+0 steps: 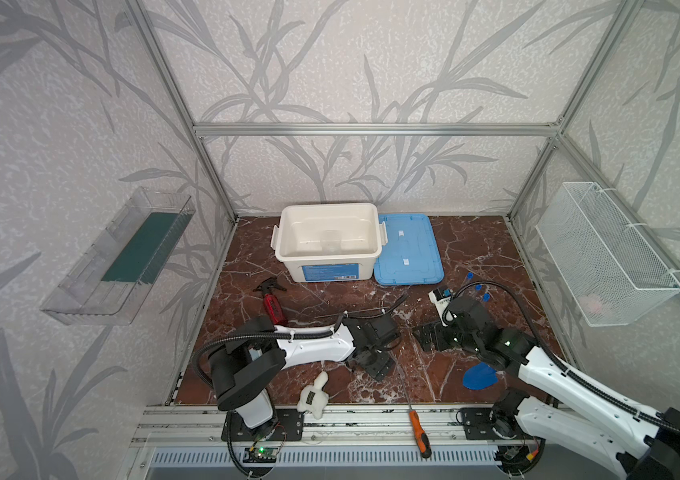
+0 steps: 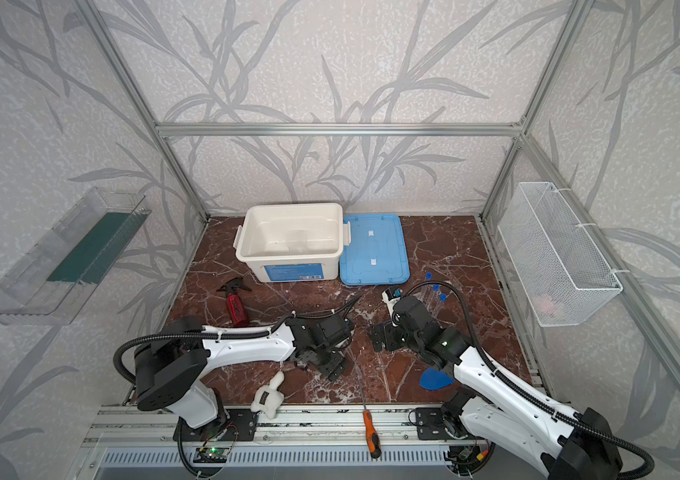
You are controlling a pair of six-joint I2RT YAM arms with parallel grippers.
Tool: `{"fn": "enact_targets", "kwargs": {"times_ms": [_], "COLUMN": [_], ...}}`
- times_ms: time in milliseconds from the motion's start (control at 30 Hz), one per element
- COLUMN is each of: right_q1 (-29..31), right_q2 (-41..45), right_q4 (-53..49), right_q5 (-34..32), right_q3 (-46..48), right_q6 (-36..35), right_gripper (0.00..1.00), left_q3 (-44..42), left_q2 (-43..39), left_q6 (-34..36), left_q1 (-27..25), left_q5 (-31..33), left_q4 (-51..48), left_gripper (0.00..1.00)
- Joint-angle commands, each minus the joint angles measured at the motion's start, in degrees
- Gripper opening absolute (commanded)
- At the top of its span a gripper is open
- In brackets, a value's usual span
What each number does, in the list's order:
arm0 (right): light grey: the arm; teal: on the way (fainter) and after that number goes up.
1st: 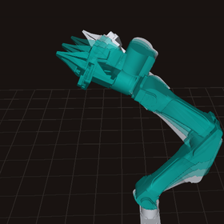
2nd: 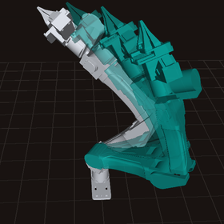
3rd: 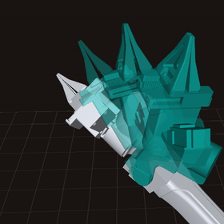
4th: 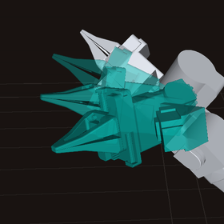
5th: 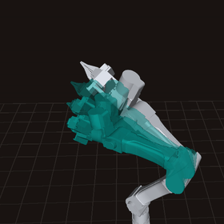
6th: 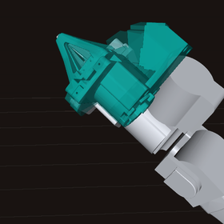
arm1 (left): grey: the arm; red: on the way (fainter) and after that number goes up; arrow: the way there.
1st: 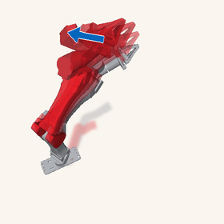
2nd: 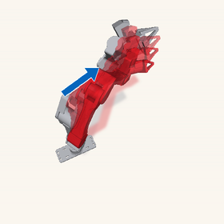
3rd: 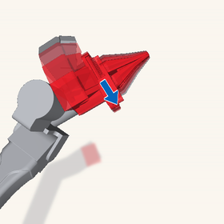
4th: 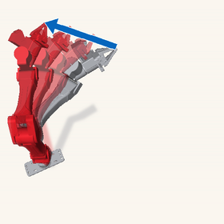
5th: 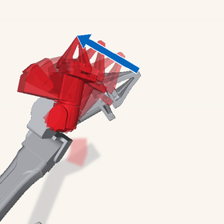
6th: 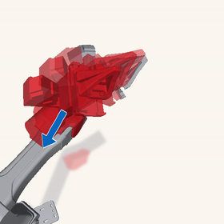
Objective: Organize the chemistry lab equipment
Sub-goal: 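Lower the left gripper onto the white porcelain dish and grasp its rim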
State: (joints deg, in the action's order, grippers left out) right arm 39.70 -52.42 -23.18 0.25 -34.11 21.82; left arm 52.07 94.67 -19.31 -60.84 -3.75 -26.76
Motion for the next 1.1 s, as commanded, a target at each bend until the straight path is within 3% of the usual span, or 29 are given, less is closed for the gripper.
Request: {"fn": "enact_targets", "kwargs": {"times_ms": [0,333,467,700,767,1067], "right_q1": [-0.13,-0.15,-0.15,-0.1,-0.12,-0.15], "right_q2": [-0.7,-3.65,-3.47,-4.96,-5.61,-6.54], "right_q4": [1.36,3.64,3.57,4.33,4.69,6.04], "right_q5": [-0.34,0.82,-0.15,-0.25,0.0,0.11], "right_q3": [-0.67,-1.37,-1.53,-1.55,-1.62,-2.07], "right_q6": [-0.29,-0.88,-1.12,-1.58,-1.51,-2.09], "right_gripper": [0.99,0.99,0.99,0.99,0.99,0.99], "left_q3": [-0.06,0.32,1.08,1.18,1.29,0.92], "left_q2": [2.01,3.48,3.61,3.65,3.59,0.53], "left_q6": [-0.16,1.14,2.34,1.52,0.96,-1.52], "left_q1": [-0.38,-0.74,-0.64,-0.7,-0.69,1.06], "left_q5": [1.31,2.43,4.51,3.74,3.75,1.94], "left_q4": [0.56,1.69,-0.76,-0.76,-1.0,0.01], "left_gripper": [0.85,0.84,0.74,0.73,0.67,0.57]}}
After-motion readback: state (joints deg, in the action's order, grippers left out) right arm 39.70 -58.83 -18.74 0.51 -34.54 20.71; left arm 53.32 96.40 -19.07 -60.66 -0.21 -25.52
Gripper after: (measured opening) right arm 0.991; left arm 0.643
